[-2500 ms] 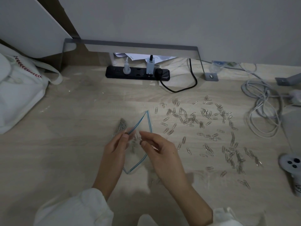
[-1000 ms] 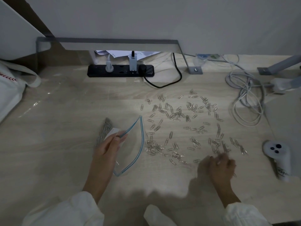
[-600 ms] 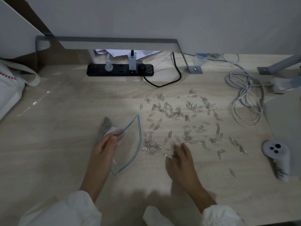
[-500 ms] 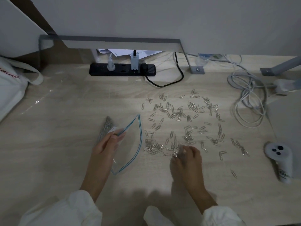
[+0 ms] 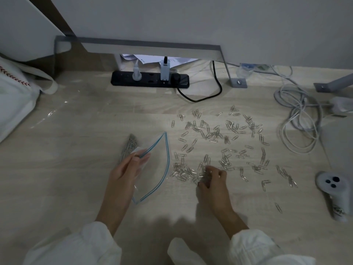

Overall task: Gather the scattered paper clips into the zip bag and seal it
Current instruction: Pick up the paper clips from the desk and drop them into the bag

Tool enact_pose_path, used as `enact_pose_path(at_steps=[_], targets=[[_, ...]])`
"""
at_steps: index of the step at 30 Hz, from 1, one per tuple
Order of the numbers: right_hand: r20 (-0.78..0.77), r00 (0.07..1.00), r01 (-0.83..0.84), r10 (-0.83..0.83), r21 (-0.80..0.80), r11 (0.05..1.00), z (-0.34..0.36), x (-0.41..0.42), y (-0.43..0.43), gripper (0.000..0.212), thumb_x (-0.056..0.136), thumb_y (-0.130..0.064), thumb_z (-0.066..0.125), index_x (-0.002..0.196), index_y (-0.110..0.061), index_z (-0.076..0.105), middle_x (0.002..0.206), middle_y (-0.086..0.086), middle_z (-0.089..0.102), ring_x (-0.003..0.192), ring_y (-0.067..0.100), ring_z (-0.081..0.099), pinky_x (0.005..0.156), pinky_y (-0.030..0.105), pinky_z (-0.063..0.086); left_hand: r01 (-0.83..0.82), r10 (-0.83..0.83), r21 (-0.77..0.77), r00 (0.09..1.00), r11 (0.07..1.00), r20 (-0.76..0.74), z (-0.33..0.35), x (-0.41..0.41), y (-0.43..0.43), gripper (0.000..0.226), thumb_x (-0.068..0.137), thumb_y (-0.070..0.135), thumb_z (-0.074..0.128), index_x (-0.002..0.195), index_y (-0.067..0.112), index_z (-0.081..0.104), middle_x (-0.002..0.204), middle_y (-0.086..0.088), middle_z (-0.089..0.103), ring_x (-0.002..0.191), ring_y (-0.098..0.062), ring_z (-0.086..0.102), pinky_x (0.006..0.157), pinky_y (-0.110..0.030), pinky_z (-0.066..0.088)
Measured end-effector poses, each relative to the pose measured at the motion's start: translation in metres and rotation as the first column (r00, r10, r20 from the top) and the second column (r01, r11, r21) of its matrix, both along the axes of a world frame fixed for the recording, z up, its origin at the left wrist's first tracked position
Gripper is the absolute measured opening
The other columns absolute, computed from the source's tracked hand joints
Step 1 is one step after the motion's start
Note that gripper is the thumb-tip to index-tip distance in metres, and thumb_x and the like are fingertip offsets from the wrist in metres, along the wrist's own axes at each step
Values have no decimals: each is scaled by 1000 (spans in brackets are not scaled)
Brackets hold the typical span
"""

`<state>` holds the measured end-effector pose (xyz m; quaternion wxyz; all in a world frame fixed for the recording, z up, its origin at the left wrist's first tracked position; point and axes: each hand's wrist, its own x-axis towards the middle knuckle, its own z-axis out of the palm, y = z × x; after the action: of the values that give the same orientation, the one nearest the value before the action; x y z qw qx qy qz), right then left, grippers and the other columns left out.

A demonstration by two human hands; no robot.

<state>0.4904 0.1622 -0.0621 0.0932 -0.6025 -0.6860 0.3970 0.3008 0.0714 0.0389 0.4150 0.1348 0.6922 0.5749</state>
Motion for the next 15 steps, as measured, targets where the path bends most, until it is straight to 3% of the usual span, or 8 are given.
enact_pose_path(at_steps=[4,6,8,12,15], targets=[[-20,994,-105,105,-15,994,-2,-21,0,58,76,-12,69,127,-10,43,119,6,31,100,26,54,91,23,42,1,-1,-6,1000,1000,-17,-1,-2,-2,29,97,13,39,113,11,63,108,-2,69,104,-2,63,87,-7,45],[8,988,-153,153,-22,988,-2,-29,1,61,74,-17,72,128,-12,42,124,8,31,106,25,50,90,23,40,-9,9,-12,1000,1000,-16,-2,-4,-4,28,97,14,40,112,12,64,108,-2,70,105,-5,63,94,-16,46],[50,981,-190,190,0,982,-1,-34,1,57,75,-20,71,125,-15,44,121,7,30,102,26,51,86,29,44,-20,20,-23,1000,1000,-13,-3,-7,-5,28,97,15,41,112,13,64,106,-1,71,106,-7,63,98,-23,45],[69,972,-226,223,25,974,2,-36,4,31,79,-11,63,107,-13,51,105,-2,29,88,29,57,75,36,51,-32,32,-20,999,999,-17,-4,-11,-8,29,96,14,41,113,8,63,106,-2,71,104,-6,64,96,-21,46],[82,969,-236,233,17,972,1,-34,6,21,79,-5,57,99,-11,53,107,4,37,83,32,59,73,42,52,-34,34,-24,999,999,-19,-5,-13,-9,28,96,15,41,112,10,64,108,-3,70,104,-6,64,96,-24,47]])
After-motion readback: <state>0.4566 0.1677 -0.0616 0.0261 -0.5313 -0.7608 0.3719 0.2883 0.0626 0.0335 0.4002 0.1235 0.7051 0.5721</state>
